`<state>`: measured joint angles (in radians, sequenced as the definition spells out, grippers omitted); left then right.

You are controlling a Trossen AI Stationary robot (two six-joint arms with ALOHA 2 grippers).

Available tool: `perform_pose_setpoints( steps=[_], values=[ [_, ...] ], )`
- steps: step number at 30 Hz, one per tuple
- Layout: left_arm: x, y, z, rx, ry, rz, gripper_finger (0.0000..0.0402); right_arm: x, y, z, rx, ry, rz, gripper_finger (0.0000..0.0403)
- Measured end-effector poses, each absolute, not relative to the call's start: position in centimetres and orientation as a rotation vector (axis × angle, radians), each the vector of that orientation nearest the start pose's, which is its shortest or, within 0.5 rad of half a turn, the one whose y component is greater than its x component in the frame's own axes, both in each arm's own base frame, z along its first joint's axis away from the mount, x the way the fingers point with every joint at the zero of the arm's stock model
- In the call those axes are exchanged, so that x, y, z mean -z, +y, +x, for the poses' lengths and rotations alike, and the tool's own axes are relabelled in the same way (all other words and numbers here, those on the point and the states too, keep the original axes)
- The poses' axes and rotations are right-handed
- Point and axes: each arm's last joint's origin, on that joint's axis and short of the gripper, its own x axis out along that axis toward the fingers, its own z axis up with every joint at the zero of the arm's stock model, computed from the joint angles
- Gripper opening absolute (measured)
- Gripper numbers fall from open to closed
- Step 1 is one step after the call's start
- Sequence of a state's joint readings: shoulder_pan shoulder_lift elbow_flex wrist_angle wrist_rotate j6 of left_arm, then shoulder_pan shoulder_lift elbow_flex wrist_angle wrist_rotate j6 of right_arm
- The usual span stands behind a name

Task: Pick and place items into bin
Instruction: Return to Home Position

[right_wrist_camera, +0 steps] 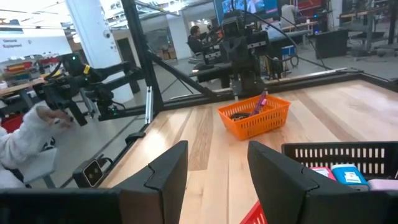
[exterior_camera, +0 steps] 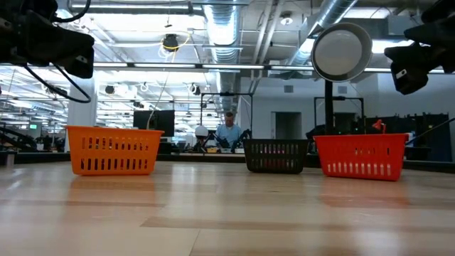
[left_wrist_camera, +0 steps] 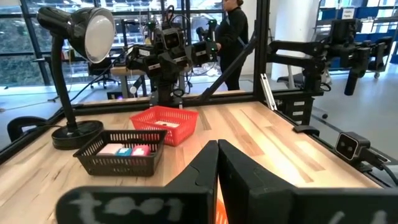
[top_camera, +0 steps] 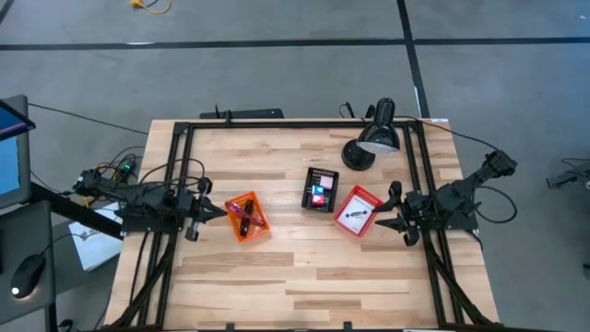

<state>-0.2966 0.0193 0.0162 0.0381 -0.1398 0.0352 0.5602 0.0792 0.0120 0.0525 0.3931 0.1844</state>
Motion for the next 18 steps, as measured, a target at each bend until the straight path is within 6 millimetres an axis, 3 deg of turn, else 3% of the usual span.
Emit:
perform_pose_setpoints(
  steps=[18],
  values=[
    [-17.11,-2.46,9.45,0.153,-0.035,0.034,0.0000,-16.64,4.36,9.04,-0.165,0.029,0.177,0.0158]
  ],
)
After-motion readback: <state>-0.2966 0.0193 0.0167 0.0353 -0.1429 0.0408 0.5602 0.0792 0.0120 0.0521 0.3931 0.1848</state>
